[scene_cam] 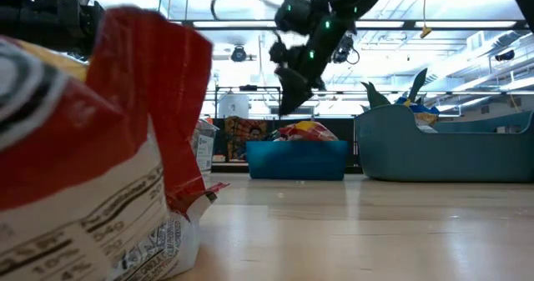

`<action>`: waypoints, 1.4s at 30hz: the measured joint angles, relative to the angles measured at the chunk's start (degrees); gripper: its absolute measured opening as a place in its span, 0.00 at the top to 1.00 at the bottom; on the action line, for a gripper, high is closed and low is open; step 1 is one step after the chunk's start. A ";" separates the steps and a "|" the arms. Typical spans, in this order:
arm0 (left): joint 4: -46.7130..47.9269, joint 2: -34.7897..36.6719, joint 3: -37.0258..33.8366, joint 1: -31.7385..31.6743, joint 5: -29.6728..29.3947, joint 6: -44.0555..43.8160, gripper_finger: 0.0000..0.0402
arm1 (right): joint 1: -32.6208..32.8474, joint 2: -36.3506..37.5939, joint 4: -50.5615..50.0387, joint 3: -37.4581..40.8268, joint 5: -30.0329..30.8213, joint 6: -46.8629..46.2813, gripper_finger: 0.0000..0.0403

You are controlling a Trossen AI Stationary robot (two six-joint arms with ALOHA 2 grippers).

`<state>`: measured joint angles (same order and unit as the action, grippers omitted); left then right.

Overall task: Sort Maruchan noodles
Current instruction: Put the red noodle pack into the blue bin

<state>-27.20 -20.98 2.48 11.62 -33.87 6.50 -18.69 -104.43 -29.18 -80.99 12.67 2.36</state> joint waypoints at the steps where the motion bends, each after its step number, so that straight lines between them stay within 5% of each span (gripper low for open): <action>1: 0.02 -0.01 0.00 0.01 0.00 0.00 0.65 | -0.88 -0.40 -0.27 0.70 -0.03 -0.59 0.64; 9: 0.03 -0.01 0.02 -0.05 -0.04 -0.01 0.65 | -3.20 -2.95 0.55 6.31 -2.86 -4.19 0.64; 18: 0.14 -0.01 0.02 -2.04 -0.43 0.63 0.65 | 1.14 2.15 1.97 -0.77 -1.74 -2.11 0.64; 24: 1.24 -0.01 0.02 -3.03 -0.44 0.23 0.65 | 9.58 1.56 6.83 -0.96 -13.99 -3.36 0.64; 35: 1.09 -0.01 0.02 -3.19 -0.28 -4.12 0.65 | 30.73 -9.58 13.05 -0.85 -17.24 -7.00 0.64; 42: 3.10 -0.01 0.02 -3.17 7.78 -8.71 0.65 | 36.78 -16.91 15.47 -0.85 -22.95 -11.44 0.64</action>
<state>-24.10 -20.99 2.50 8.45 -26.09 -2.21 18.08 -121.35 -13.71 -81.84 -10.29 -9.08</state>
